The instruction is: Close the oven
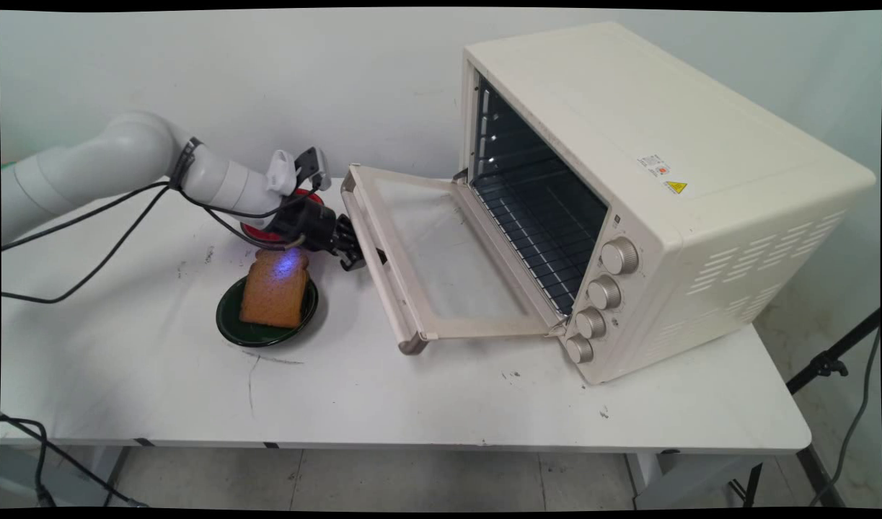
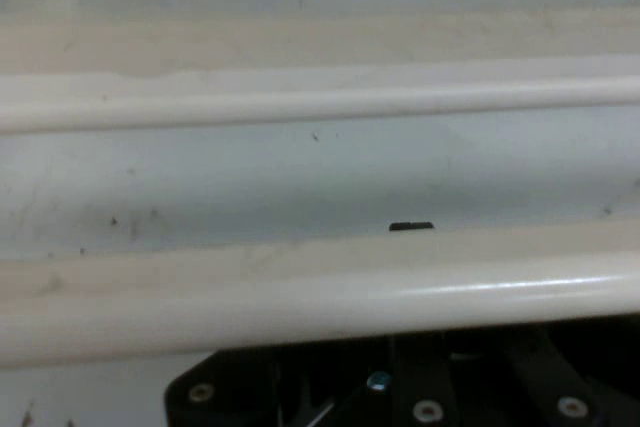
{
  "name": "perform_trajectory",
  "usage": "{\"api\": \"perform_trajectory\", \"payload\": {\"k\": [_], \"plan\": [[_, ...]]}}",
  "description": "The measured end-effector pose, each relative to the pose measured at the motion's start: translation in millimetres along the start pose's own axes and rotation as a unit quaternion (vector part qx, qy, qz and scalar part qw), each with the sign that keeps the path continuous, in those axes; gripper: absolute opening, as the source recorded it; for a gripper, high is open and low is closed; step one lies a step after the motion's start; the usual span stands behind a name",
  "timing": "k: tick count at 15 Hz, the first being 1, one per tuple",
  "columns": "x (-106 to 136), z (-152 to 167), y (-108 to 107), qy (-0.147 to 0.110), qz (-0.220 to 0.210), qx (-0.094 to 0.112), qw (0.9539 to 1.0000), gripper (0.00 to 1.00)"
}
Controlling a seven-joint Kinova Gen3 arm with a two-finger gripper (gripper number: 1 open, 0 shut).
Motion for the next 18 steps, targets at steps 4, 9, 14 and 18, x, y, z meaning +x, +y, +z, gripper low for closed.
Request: {"api": "perform_trajectory", "payload": {"k": [4, 9, 14, 18], "plan": [[10.4, -0.3, 0.7, 0.008, 0.004, 0.006, 0.9999, 0.00], [27.5, -11.6, 2.8, 0.021, 0.007, 0.013, 0.9997, 0.00], [60.0, -31.5, 6.8, 0.043, 0.006, 0.021, 0.9988, 0.00], [83.2, -41.5, 8.7, 0.058, 0.005, 0.024, 0.9980, 0.00]]}}
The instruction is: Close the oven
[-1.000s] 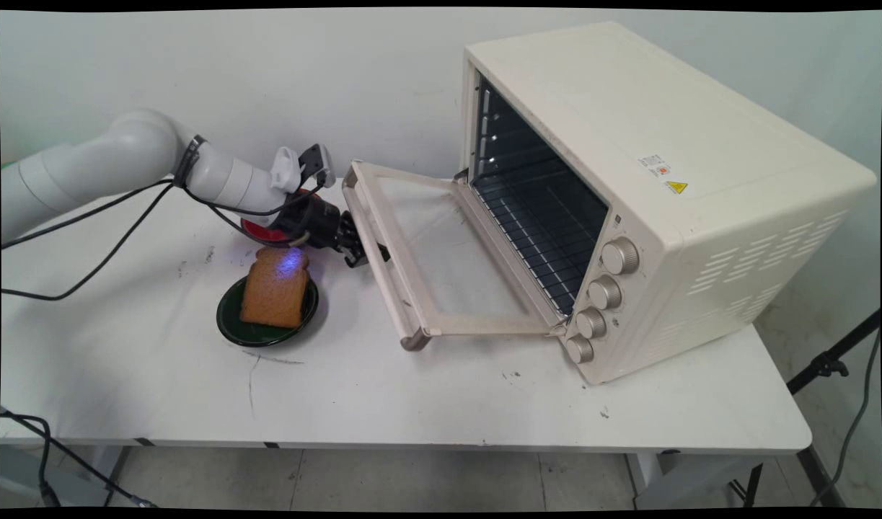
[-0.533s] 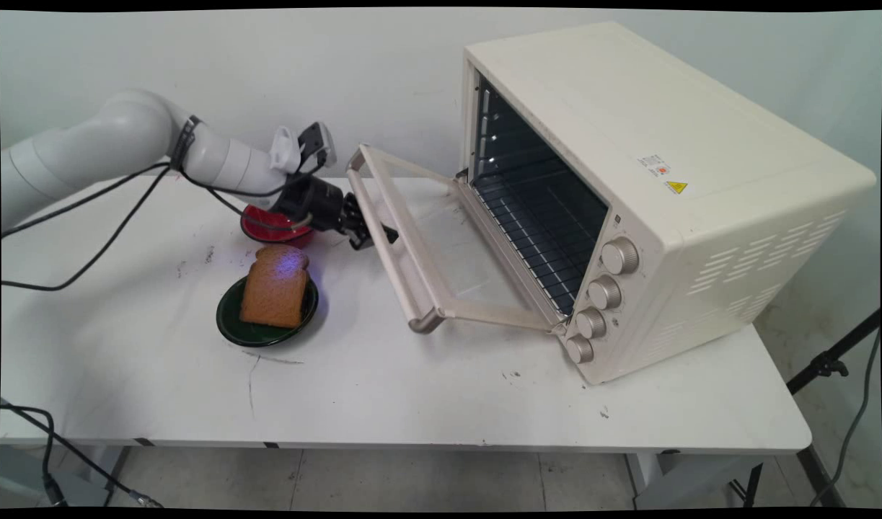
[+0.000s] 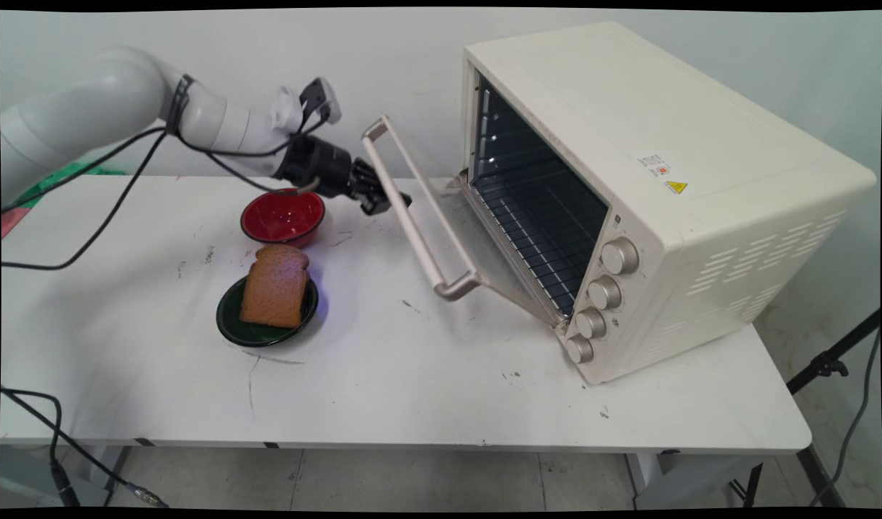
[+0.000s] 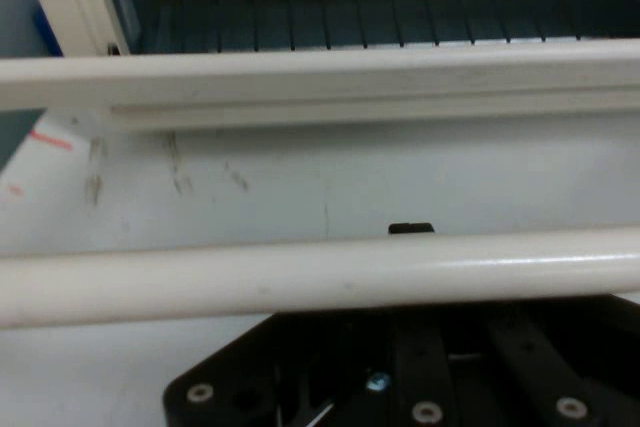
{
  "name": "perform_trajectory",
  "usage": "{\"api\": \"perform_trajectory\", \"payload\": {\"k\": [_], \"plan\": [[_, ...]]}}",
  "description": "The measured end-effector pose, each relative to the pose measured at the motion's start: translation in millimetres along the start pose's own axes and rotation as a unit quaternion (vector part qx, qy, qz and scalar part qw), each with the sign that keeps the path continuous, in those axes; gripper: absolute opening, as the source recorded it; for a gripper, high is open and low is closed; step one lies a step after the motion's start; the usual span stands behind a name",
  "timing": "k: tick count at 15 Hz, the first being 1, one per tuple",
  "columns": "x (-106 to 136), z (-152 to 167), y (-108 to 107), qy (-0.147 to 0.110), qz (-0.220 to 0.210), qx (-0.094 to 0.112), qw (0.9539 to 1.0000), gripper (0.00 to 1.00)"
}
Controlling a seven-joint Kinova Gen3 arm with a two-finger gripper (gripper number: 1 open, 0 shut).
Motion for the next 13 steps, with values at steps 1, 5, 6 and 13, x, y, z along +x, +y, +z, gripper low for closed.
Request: {"api": "perform_trajectory", "payload": {"k": [1, 5, 6, 13], "plan": [[7.6, -1.9, 0.3, 0.005, 0.000, 0.001, 1.0000, 0.00], [31.1, -7.6, 1.1, 0.020, 0.000, 0.004, 0.9998, 0.00], [35.2, -8.7, 1.1, 0.023, 0.000, 0.005, 0.9997, 0.00], [58.6, -20.2, -0.6, 0.038, 0.007, 0.008, 0.9992, 0.00]]}}
